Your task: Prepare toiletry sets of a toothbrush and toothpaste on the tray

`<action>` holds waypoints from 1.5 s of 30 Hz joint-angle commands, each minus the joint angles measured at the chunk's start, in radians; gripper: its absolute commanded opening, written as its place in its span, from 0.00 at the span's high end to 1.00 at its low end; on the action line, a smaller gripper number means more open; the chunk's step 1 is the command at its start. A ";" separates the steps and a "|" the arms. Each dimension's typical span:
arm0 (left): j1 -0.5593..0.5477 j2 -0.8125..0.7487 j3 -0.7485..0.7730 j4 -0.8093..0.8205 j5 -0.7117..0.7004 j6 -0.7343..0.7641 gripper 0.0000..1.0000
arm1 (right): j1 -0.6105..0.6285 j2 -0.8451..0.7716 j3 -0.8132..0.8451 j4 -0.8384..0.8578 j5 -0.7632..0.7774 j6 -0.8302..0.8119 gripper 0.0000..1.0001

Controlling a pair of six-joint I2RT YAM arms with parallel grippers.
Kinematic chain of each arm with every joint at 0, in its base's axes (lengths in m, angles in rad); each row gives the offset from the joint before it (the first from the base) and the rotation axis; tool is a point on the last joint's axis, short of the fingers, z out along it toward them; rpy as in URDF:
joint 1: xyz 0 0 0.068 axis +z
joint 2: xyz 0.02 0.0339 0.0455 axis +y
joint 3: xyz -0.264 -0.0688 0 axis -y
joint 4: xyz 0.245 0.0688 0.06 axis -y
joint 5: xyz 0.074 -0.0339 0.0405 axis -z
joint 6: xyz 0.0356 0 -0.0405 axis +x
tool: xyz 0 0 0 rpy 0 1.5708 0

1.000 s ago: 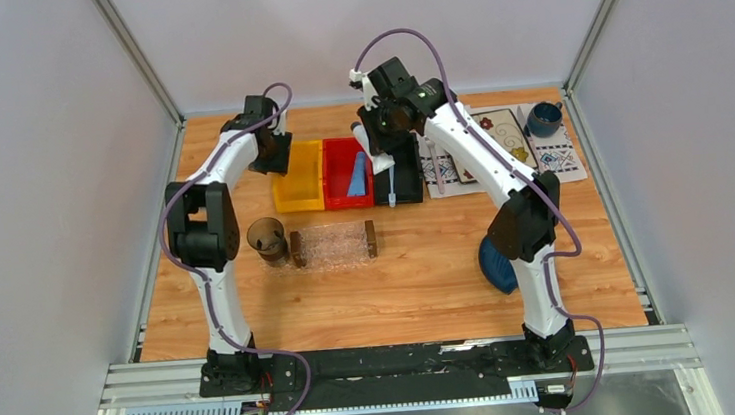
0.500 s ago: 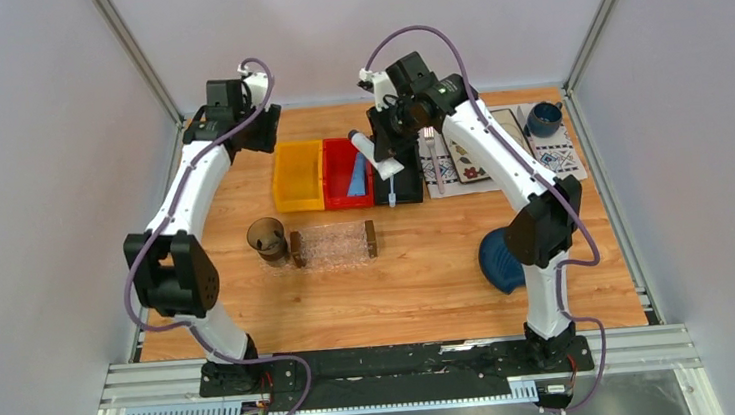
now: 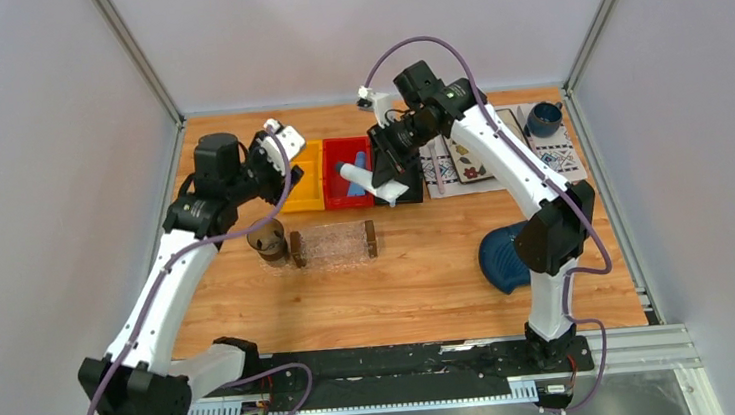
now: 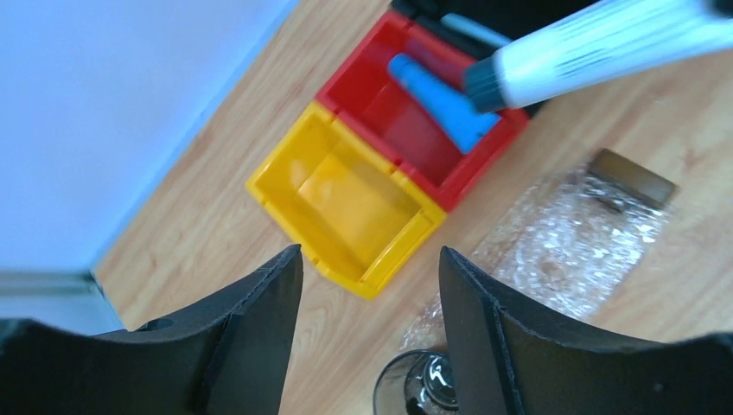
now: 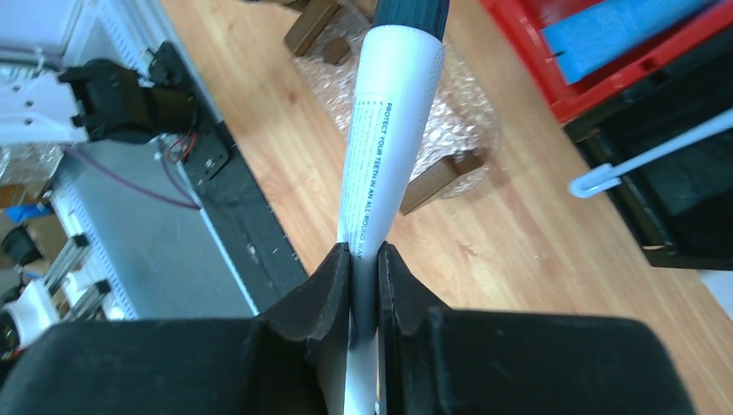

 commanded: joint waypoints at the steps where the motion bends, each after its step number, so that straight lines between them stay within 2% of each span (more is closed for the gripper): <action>1: -0.086 -0.141 -0.046 0.035 0.060 0.135 0.32 | 0.015 -0.076 -0.015 -0.042 -0.162 -0.061 1.00; 6: -0.197 -0.216 -0.069 -0.005 0.051 0.223 0.31 | 0.044 -0.099 -0.058 -0.079 -0.226 -0.107 1.00; 12: -0.297 -0.216 -0.064 -0.115 0.034 0.318 0.29 | 0.071 -0.119 -0.087 -0.103 -0.258 -0.144 1.00; 20: -0.393 -0.201 -0.076 -0.169 -0.001 0.392 0.27 | 0.091 -0.118 -0.072 -0.146 -0.304 -0.184 1.00; 29: -0.455 -0.173 -0.122 -0.138 -0.051 0.447 0.24 | 0.100 -0.113 -0.064 -0.168 -0.341 -0.203 1.00; 40: -0.476 -0.122 -0.158 -0.037 -0.078 0.451 0.23 | 0.111 -0.101 -0.058 -0.186 -0.380 -0.219 1.00; 45: -0.478 -0.107 -0.170 -0.005 -0.077 0.419 0.32 | 0.113 -0.099 -0.060 -0.189 -0.383 -0.230 1.00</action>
